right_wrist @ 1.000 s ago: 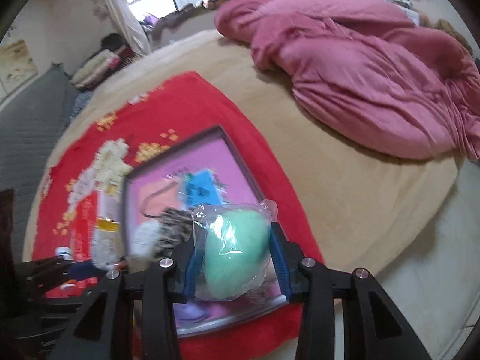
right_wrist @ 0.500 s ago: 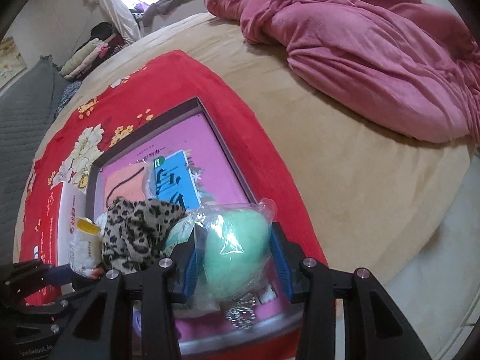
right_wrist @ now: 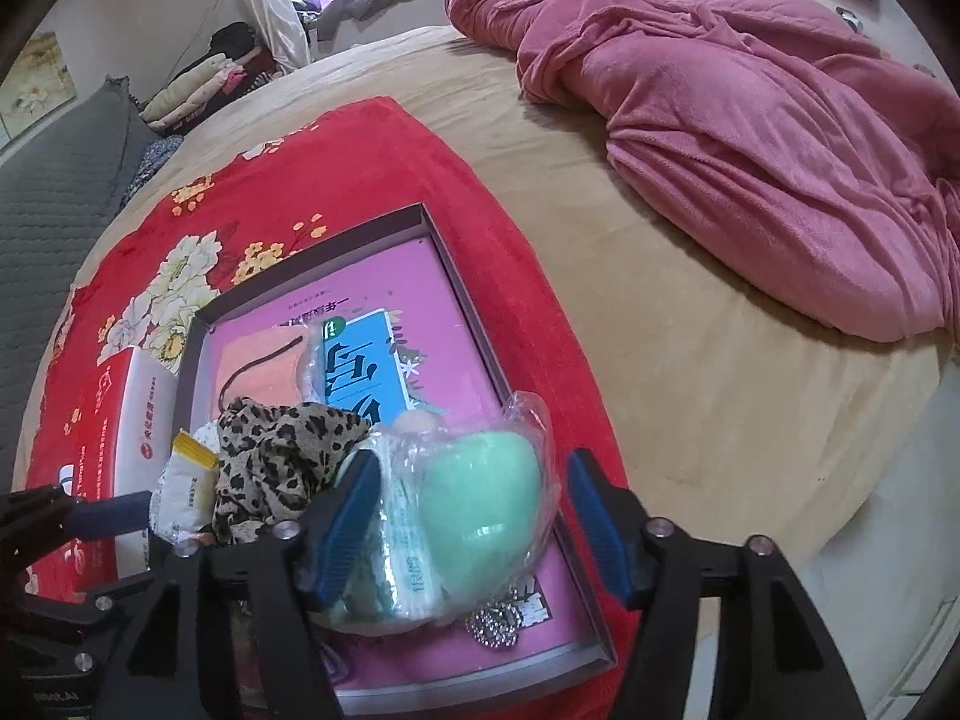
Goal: Organize soft objects
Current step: 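Open both tools to release the snack pack and sponge into the tray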
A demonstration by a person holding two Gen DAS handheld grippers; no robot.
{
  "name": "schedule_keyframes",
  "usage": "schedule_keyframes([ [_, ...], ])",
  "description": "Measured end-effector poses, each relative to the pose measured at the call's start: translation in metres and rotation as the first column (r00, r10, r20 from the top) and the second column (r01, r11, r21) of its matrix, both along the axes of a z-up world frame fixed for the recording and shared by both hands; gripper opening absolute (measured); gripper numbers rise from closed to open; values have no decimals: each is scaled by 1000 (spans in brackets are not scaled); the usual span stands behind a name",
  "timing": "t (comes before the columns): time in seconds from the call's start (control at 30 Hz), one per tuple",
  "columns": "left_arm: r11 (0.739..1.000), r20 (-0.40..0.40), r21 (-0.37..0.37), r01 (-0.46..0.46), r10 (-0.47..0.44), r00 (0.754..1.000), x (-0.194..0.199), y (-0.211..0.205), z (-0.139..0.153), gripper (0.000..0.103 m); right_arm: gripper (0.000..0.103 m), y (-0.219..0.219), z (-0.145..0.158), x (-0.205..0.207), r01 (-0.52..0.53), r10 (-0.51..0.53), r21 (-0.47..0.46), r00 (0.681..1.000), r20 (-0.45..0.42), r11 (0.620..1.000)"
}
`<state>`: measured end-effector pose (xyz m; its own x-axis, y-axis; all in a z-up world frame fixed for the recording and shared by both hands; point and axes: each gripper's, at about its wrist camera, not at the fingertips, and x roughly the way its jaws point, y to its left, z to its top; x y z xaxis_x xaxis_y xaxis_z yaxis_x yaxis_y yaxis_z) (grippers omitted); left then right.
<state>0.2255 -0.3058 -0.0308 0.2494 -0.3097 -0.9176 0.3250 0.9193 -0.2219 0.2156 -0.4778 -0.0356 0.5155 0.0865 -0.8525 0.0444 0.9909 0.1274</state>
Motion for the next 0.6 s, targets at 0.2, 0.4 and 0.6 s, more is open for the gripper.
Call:
schedule_keyframes([
  [0.2,1000,19,-13,3,-3,1000,-5,3,10,68,68,0,9,-9,6,-5,-20,1000,27,1000],
  [0.4,1000,61,-21,10,-9,998,-13,7,27,74,68,7,49,-32,16,-9,-54,994,110,998],
  [0.6,999,119,-27,17,-13,993,-34,16,51,75,73,24,86,-65,36,-22,-95,989,145,995],
])
